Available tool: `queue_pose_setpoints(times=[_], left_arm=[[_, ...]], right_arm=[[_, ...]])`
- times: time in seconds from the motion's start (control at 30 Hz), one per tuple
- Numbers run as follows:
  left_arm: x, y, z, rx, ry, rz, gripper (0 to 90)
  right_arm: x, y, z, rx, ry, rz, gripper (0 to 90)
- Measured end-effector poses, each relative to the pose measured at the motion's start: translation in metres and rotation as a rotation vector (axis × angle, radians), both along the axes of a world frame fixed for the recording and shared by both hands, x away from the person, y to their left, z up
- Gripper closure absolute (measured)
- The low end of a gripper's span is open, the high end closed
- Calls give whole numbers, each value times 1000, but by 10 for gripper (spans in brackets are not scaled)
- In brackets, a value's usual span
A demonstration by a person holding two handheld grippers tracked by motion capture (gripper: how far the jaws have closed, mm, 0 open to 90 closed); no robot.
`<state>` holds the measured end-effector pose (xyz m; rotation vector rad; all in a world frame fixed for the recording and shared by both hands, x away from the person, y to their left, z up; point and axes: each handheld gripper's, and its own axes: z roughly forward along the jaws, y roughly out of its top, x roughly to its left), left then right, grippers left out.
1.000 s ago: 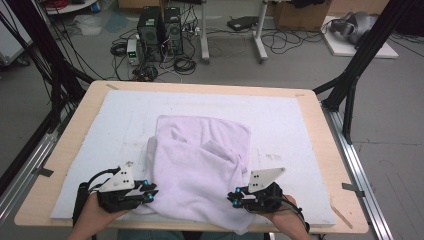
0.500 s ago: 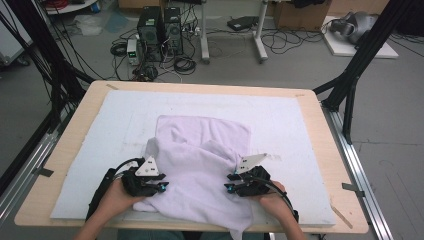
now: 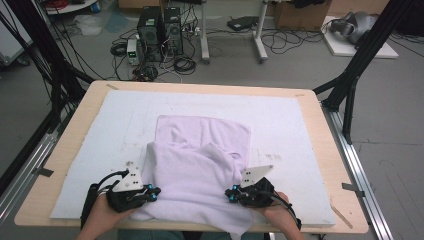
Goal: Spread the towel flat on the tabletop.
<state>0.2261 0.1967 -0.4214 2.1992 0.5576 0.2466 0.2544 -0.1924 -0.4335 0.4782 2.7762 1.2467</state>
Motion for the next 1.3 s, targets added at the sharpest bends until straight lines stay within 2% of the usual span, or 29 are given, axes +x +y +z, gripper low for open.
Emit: queue_pose_setpoints(times=[0.13,0.17,0.2,0.27,0.33,0.4,0.43,0.5,0.57,0.63,0.67,0.7,0.77,0.8,1.0,1.17,1.3], left_arm=[[-15,4,13,-50,-1,-40,874],[-16,5,17,-57,-7,-36,843],[-15,6,20,-60,-13,-26,762],[-9,7,24,-58,-34,3,665],[1,9,22,-45,-54,24,630],[15,10,14,-31,-53,58,625],[20,10,10,-21,-50,70,625],[31,9,0,17,-31,104,626],[38,6,-10,60,-18,112,628],[40,3,-19,86,8,94,665],[38,4,-19,69,0,89,689],[36,4,-19,63,8,83,762],[32,4,-19,69,5,71,852],[30,4,-18,72,3,66,863],[9,11,-8,34,-10,61,874],[-18,15,2,15,-12,38,875],[-33,15,13,-10,-19,5,870]], right_arm=[[-20,-2,15,27,-10,49,860],[-23,-4,20,41,-17,65,839],[-24,-5,26,59,-23,65,802],[-21,-9,36,75,-48,30,755],[-11,-11,40,45,-90,-22,714],[-1,-11,37,27,-105,-45,711],[7,-10,32,2,-111,-58,707],[17,-7,23,-22,-93,-66,705],[25,-2,10,-63,-72,-78,699],[30,3,-2,-102,-57,-73,701],[31,4,-6,-101,-53,-76,722],[31,3,-7,-76,-38,-75,751],[30,2,-8,-62,-28,-66,836],[29,2,-8,-62,-28,-56,858],[11,-5,-1,-50,-37,-31,876],[-13,-20,10,-17,-43,-30,876],[-27,-31,25,34,-53,-17,875]])
